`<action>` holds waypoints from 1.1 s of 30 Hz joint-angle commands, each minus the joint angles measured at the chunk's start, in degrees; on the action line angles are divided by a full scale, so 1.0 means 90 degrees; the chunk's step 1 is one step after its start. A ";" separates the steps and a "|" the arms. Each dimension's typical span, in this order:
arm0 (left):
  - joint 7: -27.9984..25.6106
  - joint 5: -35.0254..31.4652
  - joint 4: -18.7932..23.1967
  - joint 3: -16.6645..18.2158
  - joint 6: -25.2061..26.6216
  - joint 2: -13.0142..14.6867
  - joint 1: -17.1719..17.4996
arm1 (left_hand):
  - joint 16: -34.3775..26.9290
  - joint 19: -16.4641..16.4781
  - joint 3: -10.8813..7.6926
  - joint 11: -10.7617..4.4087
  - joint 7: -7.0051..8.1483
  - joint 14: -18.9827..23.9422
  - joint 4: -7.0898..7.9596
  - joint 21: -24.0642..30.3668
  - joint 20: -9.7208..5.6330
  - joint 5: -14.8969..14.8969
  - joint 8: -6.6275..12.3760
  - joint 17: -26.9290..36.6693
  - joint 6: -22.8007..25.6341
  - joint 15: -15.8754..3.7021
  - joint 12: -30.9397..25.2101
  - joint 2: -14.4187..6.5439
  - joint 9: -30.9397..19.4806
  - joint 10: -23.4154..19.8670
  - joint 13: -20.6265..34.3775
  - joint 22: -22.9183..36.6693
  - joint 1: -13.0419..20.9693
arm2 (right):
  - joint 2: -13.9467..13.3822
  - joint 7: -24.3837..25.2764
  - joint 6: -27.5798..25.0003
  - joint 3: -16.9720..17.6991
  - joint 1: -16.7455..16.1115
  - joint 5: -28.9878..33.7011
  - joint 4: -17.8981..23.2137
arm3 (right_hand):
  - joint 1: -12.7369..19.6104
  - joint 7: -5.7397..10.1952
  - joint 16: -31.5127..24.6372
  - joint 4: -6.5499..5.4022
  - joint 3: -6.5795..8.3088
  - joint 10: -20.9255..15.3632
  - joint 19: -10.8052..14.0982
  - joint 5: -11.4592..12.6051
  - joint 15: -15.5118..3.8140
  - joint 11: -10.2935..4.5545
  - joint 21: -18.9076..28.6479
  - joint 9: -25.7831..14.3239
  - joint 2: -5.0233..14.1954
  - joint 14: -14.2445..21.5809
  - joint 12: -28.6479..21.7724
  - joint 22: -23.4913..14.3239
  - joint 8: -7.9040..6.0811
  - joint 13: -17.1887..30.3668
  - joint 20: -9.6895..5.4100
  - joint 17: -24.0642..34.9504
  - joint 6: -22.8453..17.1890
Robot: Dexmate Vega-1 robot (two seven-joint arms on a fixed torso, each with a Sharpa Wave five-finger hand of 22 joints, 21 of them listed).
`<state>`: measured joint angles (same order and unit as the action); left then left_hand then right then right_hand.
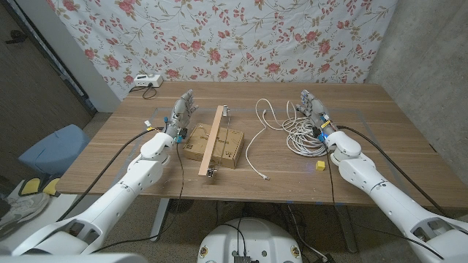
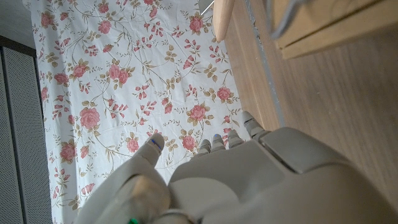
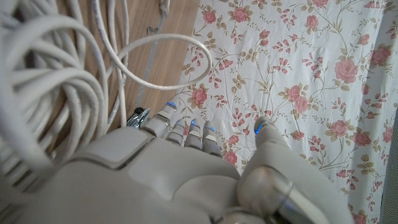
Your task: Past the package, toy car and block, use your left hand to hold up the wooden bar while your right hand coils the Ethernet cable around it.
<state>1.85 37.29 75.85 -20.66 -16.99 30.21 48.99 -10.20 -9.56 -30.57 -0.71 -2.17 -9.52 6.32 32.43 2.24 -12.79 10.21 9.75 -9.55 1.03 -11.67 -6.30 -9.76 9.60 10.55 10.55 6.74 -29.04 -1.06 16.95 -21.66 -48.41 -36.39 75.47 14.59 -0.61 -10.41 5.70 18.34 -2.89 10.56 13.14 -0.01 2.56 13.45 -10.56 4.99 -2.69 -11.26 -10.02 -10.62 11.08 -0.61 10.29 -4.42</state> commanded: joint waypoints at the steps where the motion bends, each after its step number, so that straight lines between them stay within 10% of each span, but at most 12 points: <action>1: -0.0373 -0.0484 0.0236 -0.0034 -0.0079 0.0172 0.0033 | -0.0050 -0.0237 -0.0046 -0.0042 0.0090 -0.0517 -0.0045 0.0026 -0.0003 -0.0021 0.0037 0.0013 -0.0633 0.0017 -0.0046 -0.0159 -0.0014 0.0489 0.0031 0.0004 0.0062 | 0.0014 -0.0012 0.0140 -0.0032 -0.0016 0.0090 0.0047 | 0.0043 0.0007 -0.0050 -0.0003 0.0049 -0.0015 0.0051 0.0025 0.0018 0.0018 0.0009 -0.0011 -0.0022 -0.0039 -0.0024 -0.0018 -0.0039 0.0019 0.0004 0.0024 -0.0052; 6: -0.0891 -0.1063 0.0403 -0.0125 0.0007 0.0263 -0.0035 | -0.0134 -0.0023 -0.0155 -0.0118 0.0351 -0.0071 -0.0460 -0.0004 0.0178 0.0063 0.0144 0.0002 -0.0193 0.0201 -0.0146 -0.0103 -0.0022 0.0127 0.0030 -0.0007 0.0443 | 0.0009 -0.0184 0.0230 -0.0007 0.0085 0.0049 -0.0154 | 0.0046 0.0012 -0.0052 0.0005 0.0050 -0.0021 0.0053 0.0024 0.0019 0.0025 0.0002 -0.0011 -0.0023 -0.0035 -0.0027 -0.0018 -0.0038 0.0019 0.0003 0.0024 -0.0047; 17: -0.1625 -0.1987 0.1391 -0.0256 0.1293 0.0897 -0.0121 | -0.0113 0.0061 -0.0252 -0.0142 0.0404 0.0055 -0.0785 -0.0039 0.0249 0.0148 0.0169 0.0005 -0.0002 0.0261 -0.0152 -0.0075 -0.0029 0.0011 0.0033 -0.0006 0.0747 | 0.0005 -0.0485 0.0377 0.0119 0.0115 -0.0180 -0.0459 | 0.0043 0.0014 -0.0056 0.0013 0.0048 -0.0020 0.0058 0.0022 0.0031 0.0036 -0.0009 -0.0011 -0.0025 -0.0025 -0.0026 -0.0018 -0.0039 0.0019 0.0013 0.0026 -0.0048; 33: -0.1237 -0.3255 0.2934 -0.0590 0.3515 0.2197 -0.0568 | -0.0087 0.0194 -0.0383 -0.0209 0.0428 0.0211 -0.1383 -0.0115 0.0209 0.0272 0.0221 0.0011 0.0447 0.0187 -0.0184 -0.0025 -0.0036 -0.0268 0.0040 0.0000 0.1302 | 0.0043 -0.0676 0.0641 0.0218 -0.0013 -0.0330 -0.0600 | 0.0030 0.0025 -0.0060 0.0019 0.0047 -0.0024 0.0071 0.0017 0.0038 0.0037 -0.0025 -0.0012 -0.0021 -0.0019 -0.0027 -0.0019 -0.0040 0.0019 0.0023 0.0030 -0.0051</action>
<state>-11.43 15.09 94.22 -24.01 2.73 43.30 46.54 -11.10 -8.17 -33.80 -2.52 1.43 -8.05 -5.34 31.72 4.17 -10.57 11.84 9.75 -6.28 2.85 -12.99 -6.58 -10.02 7.85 10.82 10.40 17.23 -28.70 -6.15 21.25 -20.38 -47.64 -38.47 70.64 14.79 -0.40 -10.41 5.70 18.34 -2.88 10.76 13.14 -0.01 2.55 13.45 -10.54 4.79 -2.69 -11.26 -10.01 -10.62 11.07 -0.41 10.28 -4.62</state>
